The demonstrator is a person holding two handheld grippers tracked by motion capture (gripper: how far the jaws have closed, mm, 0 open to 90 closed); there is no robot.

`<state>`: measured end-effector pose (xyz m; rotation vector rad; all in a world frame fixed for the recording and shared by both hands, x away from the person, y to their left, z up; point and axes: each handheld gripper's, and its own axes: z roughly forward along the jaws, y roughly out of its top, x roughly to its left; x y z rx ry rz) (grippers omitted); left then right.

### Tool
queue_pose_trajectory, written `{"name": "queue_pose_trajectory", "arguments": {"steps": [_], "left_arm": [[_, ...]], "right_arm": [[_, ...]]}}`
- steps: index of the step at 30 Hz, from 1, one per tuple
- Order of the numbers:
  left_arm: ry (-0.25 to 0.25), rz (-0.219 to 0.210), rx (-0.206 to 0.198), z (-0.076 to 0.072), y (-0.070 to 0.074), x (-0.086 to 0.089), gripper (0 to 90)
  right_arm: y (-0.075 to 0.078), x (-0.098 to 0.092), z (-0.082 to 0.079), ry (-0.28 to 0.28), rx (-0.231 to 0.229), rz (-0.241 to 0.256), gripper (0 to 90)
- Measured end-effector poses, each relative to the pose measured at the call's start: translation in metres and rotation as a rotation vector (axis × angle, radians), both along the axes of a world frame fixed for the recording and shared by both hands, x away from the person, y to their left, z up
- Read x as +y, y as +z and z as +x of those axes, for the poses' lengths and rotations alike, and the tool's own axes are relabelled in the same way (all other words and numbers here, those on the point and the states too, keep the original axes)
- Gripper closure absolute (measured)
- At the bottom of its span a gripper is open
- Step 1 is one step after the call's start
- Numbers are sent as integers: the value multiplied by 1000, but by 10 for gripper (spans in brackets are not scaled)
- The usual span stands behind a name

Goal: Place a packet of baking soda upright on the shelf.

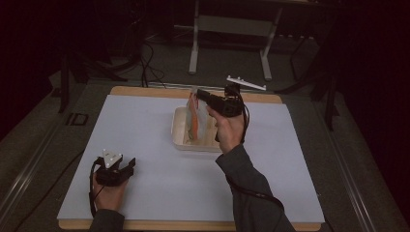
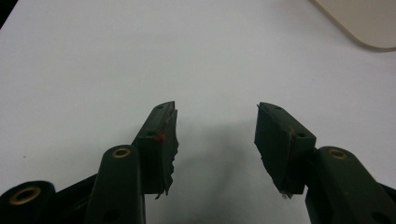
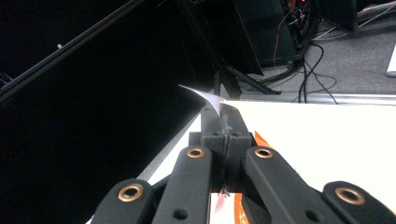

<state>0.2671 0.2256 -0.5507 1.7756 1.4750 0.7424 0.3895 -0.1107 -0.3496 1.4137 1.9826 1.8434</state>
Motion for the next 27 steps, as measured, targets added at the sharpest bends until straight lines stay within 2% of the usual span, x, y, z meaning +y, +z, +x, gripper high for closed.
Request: {"name": "queue_pose_trajectory", "arguments": {"steps": [15, 27], "left_arm": [[3, -10, 0, 0, 0, 1, 481], [2, -18, -1, 0, 0, 1, 481]], "right_arm": [[-9, 16, 5, -17, 9, -4, 900], [-26, 21, 9, -71, 27, -31, 900]]}}
